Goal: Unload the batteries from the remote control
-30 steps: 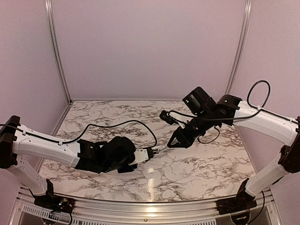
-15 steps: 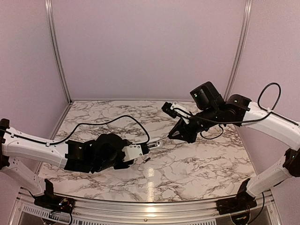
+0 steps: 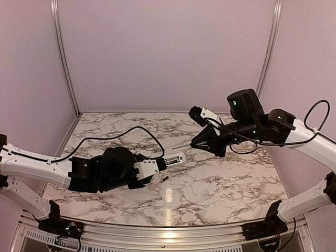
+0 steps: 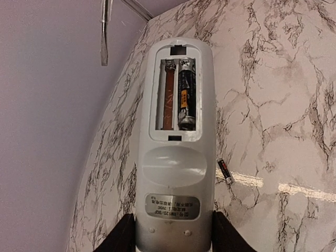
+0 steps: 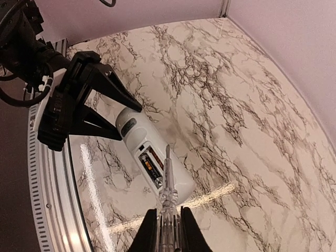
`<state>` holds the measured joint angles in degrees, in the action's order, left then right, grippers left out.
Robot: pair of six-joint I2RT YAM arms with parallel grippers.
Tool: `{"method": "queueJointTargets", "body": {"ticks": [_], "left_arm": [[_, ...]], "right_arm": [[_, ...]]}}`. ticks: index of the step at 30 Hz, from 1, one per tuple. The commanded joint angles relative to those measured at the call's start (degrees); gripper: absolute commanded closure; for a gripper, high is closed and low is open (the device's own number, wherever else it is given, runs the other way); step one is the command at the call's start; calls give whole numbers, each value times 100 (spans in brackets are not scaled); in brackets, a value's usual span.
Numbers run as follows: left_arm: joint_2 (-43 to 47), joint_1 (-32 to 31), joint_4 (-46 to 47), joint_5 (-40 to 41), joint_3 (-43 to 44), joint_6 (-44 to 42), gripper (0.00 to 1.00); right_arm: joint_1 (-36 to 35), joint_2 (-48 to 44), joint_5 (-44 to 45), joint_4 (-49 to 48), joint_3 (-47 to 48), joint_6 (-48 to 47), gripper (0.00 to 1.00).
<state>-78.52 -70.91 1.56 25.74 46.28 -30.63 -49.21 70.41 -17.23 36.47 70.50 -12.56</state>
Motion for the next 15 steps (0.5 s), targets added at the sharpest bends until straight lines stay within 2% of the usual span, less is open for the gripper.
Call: {"method": "queueJointTargets", "body": {"ticks": [1, 9, 15], "left_arm": [[43, -23, 309, -10, -128, -567, 100], [16, -28, 673, 219, -359, -1994, 100], [95, -27, 702, 46, -474, -2484, 100]], "right_arm": [[-88, 28, -83, 300, 165, -465, 100], [-128, 130, -409, 610, 220, -664, 100], [-162, 461, -275, 936, 466, -831, 100]]}}
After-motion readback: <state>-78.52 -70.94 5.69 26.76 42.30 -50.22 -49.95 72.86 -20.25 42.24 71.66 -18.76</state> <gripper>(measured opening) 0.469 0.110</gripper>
